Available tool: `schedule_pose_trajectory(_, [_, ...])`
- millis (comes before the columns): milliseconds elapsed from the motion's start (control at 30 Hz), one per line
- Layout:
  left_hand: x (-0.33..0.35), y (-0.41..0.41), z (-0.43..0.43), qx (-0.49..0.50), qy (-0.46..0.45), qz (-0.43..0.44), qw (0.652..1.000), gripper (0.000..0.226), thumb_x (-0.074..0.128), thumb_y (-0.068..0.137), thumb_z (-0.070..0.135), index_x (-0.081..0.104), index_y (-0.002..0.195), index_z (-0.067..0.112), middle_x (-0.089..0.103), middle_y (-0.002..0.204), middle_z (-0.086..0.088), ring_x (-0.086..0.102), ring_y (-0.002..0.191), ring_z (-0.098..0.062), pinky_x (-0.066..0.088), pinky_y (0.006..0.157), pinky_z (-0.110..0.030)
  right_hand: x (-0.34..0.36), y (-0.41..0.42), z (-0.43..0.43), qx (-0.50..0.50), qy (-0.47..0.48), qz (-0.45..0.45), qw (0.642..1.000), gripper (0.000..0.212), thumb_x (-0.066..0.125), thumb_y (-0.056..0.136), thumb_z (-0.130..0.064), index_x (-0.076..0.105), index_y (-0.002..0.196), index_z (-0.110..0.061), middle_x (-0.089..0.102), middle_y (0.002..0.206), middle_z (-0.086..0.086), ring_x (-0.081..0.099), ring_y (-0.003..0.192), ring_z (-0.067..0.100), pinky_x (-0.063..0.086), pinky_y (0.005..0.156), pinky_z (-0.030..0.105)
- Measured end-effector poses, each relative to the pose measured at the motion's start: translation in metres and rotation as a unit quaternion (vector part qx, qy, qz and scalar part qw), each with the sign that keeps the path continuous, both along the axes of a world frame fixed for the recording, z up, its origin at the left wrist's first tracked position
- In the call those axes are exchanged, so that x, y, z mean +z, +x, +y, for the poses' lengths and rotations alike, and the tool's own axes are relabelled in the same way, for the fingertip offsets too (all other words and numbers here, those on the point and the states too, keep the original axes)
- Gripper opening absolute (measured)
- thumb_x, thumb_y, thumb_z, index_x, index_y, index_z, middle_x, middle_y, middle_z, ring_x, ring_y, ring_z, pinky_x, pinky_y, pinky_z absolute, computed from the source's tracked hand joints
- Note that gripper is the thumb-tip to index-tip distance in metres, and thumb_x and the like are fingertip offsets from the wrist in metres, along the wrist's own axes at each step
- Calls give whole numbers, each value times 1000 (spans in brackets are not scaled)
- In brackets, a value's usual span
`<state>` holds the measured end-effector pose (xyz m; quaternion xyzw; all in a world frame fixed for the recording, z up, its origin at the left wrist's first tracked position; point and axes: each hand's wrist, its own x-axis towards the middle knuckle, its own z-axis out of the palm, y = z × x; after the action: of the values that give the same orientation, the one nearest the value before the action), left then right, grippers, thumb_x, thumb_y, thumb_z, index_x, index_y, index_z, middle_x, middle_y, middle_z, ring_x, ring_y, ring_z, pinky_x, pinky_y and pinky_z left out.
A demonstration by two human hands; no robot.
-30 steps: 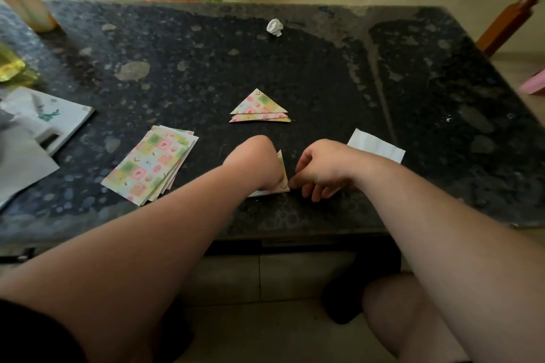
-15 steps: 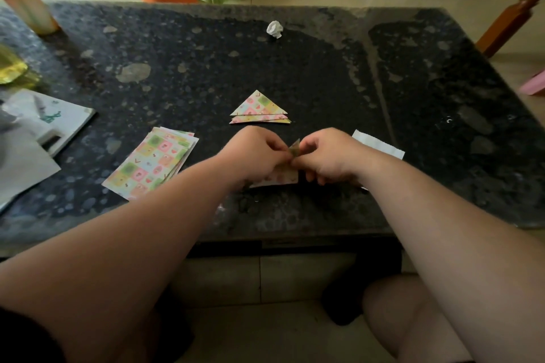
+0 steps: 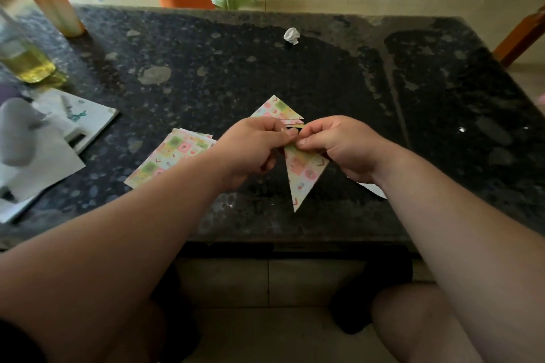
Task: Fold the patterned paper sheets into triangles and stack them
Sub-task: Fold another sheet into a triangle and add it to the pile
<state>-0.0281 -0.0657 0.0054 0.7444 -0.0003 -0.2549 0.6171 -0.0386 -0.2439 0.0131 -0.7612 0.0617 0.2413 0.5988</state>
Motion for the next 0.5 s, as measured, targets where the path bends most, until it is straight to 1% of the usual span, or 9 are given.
schedule_pose_trajectory(100, [5, 2, 6, -6, -2, -13, 1000, 33, 66, 98, 21, 54, 68, 16, 59, 53, 5, 44, 42, -10, 27, 37, -18, 4, -1, -1, 5, -2, 4, 1000, 21, 62, 96, 0, 73, 81, -9, 78, 83, 7, 76, 80, 17, 56, 68, 26])
schedule_pose_trajectory(167, [6, 6, 14, 3, -7, -14, 1000, 31, 64, 99, 21, 54, 70, 17, 66, 61, 1, 45, 43, -12, 27, 39, -19, 5, -1, -5, 11, -16, 2, 1000, 23, 64, 95, -1, 72, 77, -11, 77, 82, 6, 72, 80, 16, 53, 67, 25])
schedule_pose_trajectory(267, [7, 11, 24, 25, -5, -11, 1000, 31, 63, 100, 22, 54, 71, 18, 70, 68, -3, 46, 44, -12, 27, 41, -20, 5, -1, -13, 25, -34, 2, 999, 20, 66, 94, -1, 74, 78, -11, 76, 83, 5, 67, 83, 17, 51, 70, 29])
schedule_pose_trajectory(367, [6, 16, 32, 83, -18, -20, 996, 33, 63, 101, 26, 52, 70, 20, 69, 66, -3, 46, 45, -12, 24, 41, -23, 3, -4, -24, 40, -90, -8, 995, 21, 65, 93, 1, 73, 77, -9, 72, 78, 4, 64, 80, 19, 53, 73, 34])
schedule_pose_trajectory(433, [5, 19, 38, 116, -26, -17, 993, 33, 63, 101, 28, 52, 71, 20, 68, 65, -2, 47, 46, -13, 25, 41, -24, 0, -4, -31, 17, -134, -14, 991, 20, 65, 93, 0, 74, 77, -9, 71, 79, 6, 62, 82, 22, 54, 75, 38])
schedule_pose_trajectory(500, [3, 17, 39, 124, -24, 0, 992, 32, 63, 101, 29, 53, 72, 20, 69, 65, -1, 48, 47, -13, 27, 42, -24, -4, -3, -33, -29, -126, -17, 992, 18, 66, 93, -4, 74, 77, -9, 69, 81, 8, 61, 83, 23, 54, 73, 37])
